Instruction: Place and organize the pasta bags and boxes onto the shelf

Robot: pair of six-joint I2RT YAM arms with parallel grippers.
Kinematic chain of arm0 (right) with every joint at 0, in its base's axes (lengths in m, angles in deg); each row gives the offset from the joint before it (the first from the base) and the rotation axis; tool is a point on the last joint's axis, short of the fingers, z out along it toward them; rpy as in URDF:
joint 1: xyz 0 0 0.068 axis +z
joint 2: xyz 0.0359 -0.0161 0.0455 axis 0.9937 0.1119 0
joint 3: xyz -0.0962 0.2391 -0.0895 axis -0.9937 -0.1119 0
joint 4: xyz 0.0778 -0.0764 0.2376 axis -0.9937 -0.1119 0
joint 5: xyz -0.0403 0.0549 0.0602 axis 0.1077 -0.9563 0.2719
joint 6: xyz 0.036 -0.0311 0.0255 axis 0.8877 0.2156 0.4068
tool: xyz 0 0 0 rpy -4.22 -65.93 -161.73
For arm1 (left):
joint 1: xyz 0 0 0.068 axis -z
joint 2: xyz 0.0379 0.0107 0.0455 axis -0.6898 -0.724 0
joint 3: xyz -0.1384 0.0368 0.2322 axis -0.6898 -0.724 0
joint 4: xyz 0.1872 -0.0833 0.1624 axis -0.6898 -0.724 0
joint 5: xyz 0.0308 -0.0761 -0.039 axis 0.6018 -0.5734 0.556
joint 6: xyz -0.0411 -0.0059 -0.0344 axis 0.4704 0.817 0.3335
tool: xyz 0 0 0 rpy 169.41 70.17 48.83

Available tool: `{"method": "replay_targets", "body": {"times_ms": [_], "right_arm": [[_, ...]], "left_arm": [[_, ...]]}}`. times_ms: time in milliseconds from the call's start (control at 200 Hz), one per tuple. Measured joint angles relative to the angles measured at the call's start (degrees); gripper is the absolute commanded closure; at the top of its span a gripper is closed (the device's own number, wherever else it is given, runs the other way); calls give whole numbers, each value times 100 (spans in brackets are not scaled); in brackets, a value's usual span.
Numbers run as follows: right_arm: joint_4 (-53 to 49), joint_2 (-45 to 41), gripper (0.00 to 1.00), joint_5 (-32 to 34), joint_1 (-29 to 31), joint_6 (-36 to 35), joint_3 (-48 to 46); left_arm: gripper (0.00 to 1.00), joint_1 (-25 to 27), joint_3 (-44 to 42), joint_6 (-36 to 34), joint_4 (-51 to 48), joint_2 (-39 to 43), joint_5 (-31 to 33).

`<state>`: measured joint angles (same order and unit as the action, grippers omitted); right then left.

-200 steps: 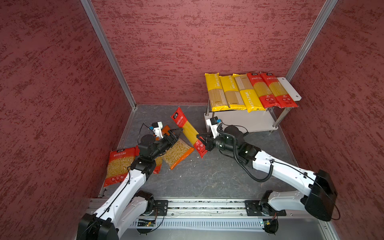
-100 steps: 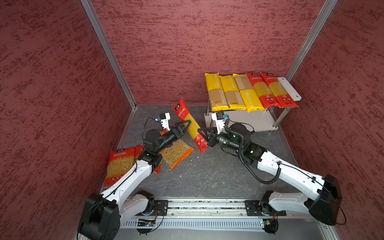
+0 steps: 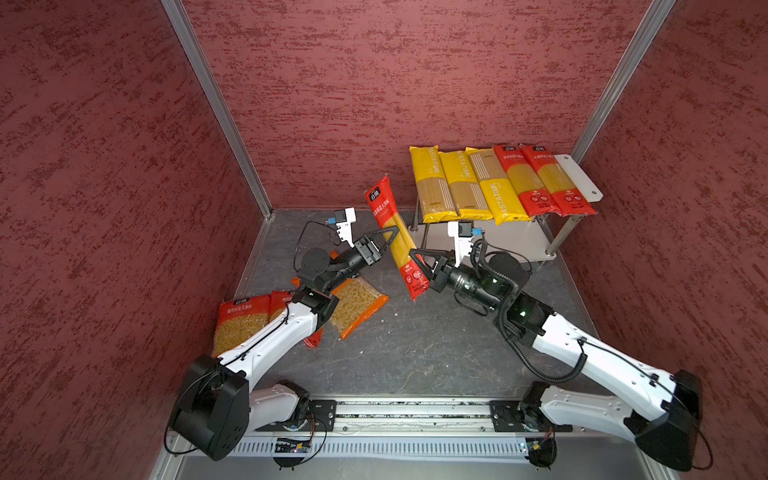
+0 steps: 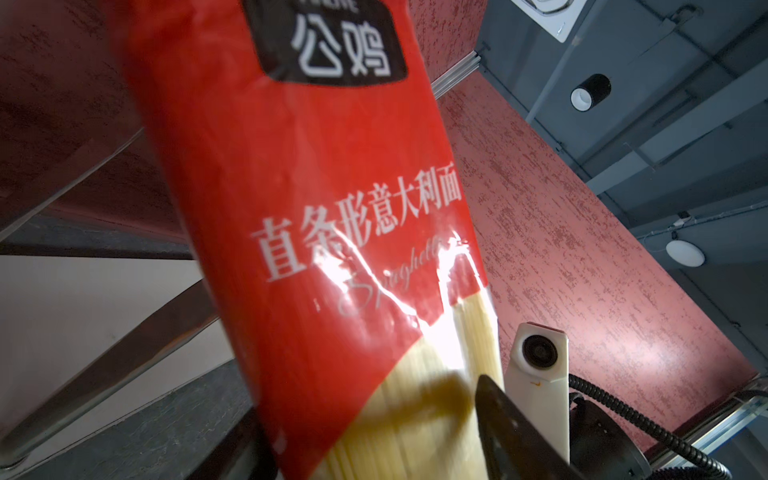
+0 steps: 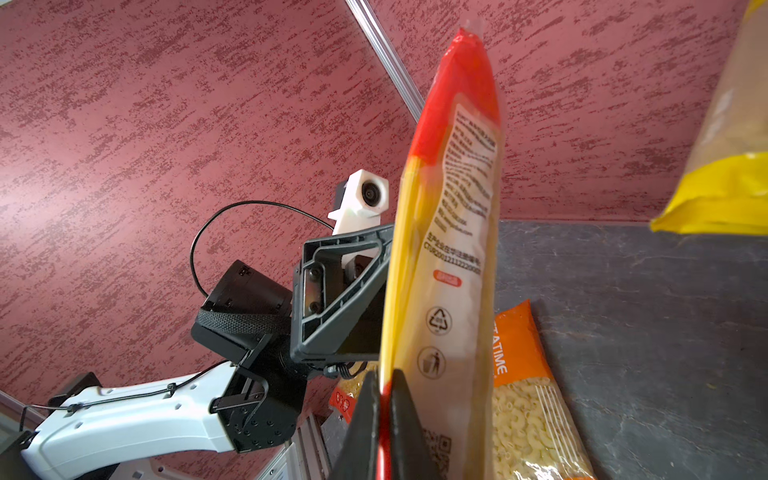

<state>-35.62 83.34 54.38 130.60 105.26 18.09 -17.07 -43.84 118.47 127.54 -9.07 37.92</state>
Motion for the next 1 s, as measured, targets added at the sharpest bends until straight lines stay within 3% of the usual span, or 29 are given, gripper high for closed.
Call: {"method": "replay_targets", "body": {"times_ms": [386, 501, 686, 832, 997], "right_arm": [[529, -7, 100, -116, -26, 662, -59], [560, -9, 100, -131, -33, 739, -59], [772, -33, 100, -122, -83, 820, -138], [962, -83, 100, -28, -101, 826, -280], [1040, -175, 89, 184, -107, 824, -442]], "left_arm": [[21, 101, 105, -125, 468, -168, -31], [30, 98, 131, -90, 619, -219, -96], [58, 50, 369, -2, 605, -256, -162], [65, 48, 603, -4, 584, -280, -221], [72, 92, 787, -9, 485, -435, -289]]}}
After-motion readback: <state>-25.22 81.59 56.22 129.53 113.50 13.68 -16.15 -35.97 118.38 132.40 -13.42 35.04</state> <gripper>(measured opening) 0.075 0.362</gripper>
